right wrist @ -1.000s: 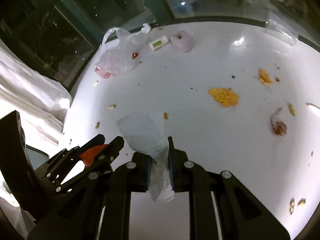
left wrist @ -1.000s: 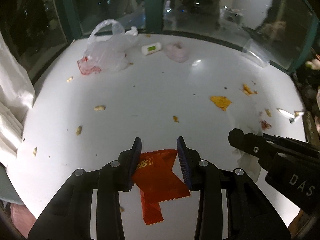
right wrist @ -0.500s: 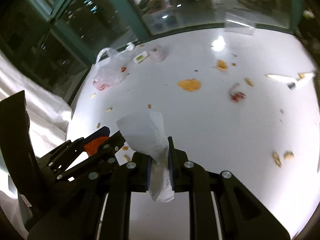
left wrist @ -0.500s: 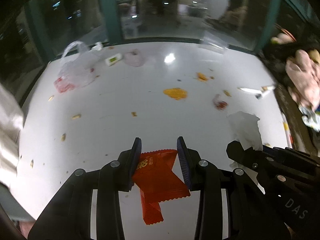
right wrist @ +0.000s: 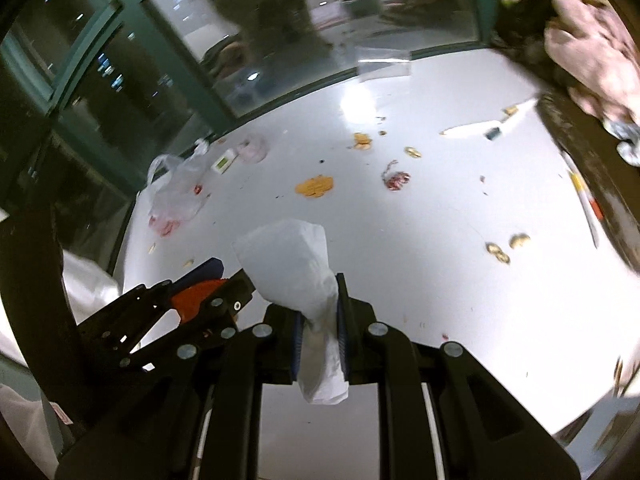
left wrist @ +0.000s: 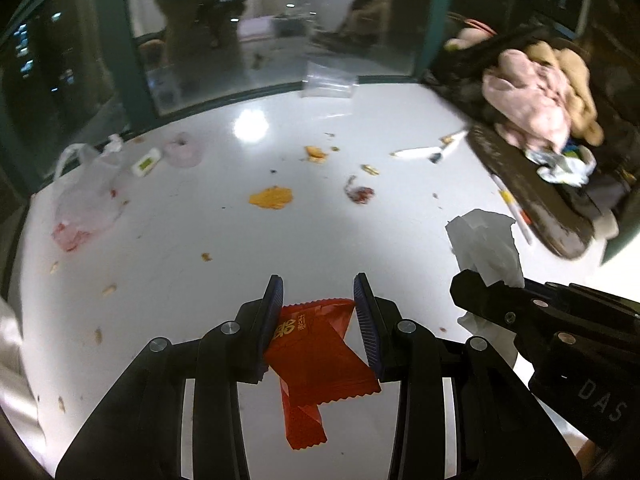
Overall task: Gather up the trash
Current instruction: 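Lift the red wrapper and white tissue and carry them over the trash bin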
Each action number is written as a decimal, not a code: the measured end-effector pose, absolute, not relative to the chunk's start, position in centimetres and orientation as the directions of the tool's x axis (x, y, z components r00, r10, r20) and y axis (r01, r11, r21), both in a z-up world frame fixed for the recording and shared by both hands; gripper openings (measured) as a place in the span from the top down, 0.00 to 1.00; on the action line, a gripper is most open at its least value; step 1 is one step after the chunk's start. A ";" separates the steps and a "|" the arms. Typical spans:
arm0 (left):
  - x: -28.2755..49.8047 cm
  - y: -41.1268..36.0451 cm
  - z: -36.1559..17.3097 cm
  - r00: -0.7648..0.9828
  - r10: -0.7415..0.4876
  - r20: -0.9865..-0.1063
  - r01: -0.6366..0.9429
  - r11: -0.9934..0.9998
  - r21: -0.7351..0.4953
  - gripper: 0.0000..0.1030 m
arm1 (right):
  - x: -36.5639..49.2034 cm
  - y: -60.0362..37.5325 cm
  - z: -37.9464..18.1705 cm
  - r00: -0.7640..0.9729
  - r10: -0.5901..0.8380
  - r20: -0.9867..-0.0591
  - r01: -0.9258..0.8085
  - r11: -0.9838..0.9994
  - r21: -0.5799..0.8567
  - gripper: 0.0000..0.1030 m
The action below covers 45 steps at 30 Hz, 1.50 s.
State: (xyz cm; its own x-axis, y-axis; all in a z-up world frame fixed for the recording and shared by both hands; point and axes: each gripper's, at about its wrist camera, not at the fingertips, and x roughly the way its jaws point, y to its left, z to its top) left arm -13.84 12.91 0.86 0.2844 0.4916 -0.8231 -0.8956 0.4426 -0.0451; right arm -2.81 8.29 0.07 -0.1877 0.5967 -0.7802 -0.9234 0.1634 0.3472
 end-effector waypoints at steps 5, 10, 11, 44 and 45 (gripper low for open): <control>-13.1 12.5 1.1 0.357 0.460 -0.813 -0.836 0.546 -0.058 0.66 | -2.8 5.8 0.5 -0.101 0.627 -0.773 -0.897 0.280 0.344 0.85; -11.7 11.4 1.6 0.425 0.427 -0.798 -0.764 0.642 -0.064 0.66 | -2.1 3.7 1.0 -0.025 0.648 -0.762 -0.866 0.367 0.340 0.85; -11.2 11.1 1.8 0.439 0.422 -0.793 -0.747 0.662 -0.061 0.66 | -1.8 3.2 1.1 -0.007 0.651 -0.759 -0.859 0.385 0.338 0.85; 17.1 -16.6 5.7 0.679 0.071 -0.731 -0.212 0.972 -0.103 0.66 | 18.1 -28.3 4.8 0.430 0.577 -0.694 -0.496 0.794 0.353 0.85; 18.0 -17.2 5.7 0.682 0.065 -0.728 -0.202 0.974 -0.102 0.66 | 18.9 -29.1 4.8 0.439 0.574 -0.691 -0.485 0.799 0.356 0.85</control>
State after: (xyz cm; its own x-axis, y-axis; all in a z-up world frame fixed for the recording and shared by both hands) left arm 17.96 -17.19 5.70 0.6820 0.0649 -0.7284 -0.2021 0.9740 -0.1024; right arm 18.94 -29.07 4.78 0.4392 0.5743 -0.6909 -0.4850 0.7989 0.3557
